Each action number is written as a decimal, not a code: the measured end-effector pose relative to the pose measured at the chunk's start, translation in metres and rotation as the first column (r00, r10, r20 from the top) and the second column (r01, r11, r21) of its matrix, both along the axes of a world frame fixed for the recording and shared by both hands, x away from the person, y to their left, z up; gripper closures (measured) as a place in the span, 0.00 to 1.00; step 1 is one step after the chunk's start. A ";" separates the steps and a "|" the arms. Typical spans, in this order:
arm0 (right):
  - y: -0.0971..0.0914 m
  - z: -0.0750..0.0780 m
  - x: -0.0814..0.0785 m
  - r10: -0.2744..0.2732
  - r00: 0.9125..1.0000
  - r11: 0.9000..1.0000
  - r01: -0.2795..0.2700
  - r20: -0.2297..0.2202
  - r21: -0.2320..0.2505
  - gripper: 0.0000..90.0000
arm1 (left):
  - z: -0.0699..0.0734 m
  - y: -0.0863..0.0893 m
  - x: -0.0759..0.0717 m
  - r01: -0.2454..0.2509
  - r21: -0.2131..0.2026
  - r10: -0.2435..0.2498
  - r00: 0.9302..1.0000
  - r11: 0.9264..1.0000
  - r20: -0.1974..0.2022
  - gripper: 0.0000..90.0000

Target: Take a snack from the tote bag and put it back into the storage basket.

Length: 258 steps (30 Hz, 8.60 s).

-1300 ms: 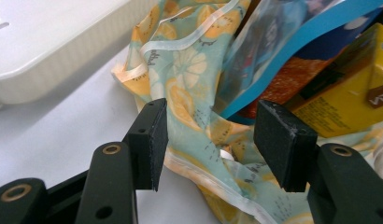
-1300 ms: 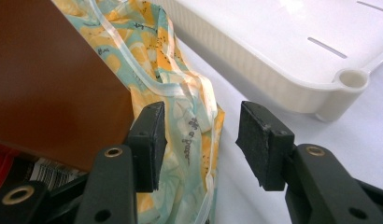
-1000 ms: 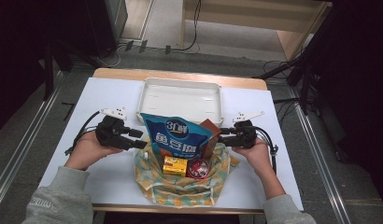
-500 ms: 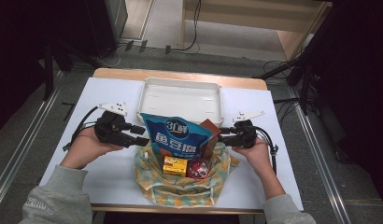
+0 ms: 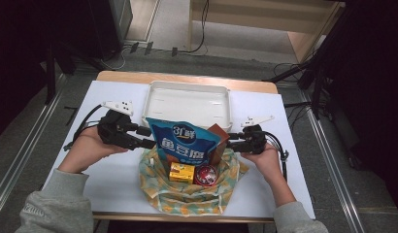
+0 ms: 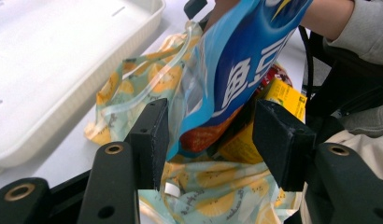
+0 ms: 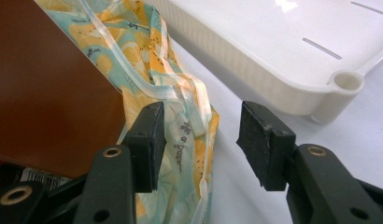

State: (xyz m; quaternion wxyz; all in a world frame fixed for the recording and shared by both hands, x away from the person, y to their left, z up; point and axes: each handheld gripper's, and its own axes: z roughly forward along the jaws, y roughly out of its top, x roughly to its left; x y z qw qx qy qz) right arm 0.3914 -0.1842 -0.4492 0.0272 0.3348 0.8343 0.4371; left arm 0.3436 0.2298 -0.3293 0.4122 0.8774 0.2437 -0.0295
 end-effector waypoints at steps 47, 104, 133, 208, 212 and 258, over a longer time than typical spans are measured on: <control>0.003 -0.001 0.000 0.012 1.000 1.000 -0.012 0.013 -0.014 0.57 | 0.031 -0.049 0.024 0.190 0.040 -0.192 0.981 0.981 0.035 0.89; 0.005 -0.002 -0.001 0.025 1.000 1.000 -0.025 0.000 -0.013 0.57 | 0.113 -0.063 0.012 0.182 -0.040 -0.171 0.966 0.983 0.194 1.00; 0.006 -0.002 -0.001 0.026 1.000 1.000 -0.026 0.003 -0.013 0.56 | 0.137 -0.012 0.029 -0.021 0.005 0.019 0.978 1.000 0.206 1.00; 0.006 -0.001 -0.010 0.033 0.999 0.999 -0.032 0.018 -0.040 0.56 | 0.065 -0.051 0.188 -0.332 0.004 0.328 0.934 0.943 0.138 1.00; 0.007 -0.002 -0.010 0.034 0.999 0.999 -0.033 0.013 -0.043 0.56 | 0.061 -0.045 0.186 -0.340 -0.007 0.337 0.931 0.941 0.138 1.00; 0.007 -0.003 -0.009 0.037 0.999 0.998 -0.037 0.013 -0.042 0.57 | 0.020 -0.022 0.145 -0.272 0.030 0.269 0.959 0.962 0.084 0.59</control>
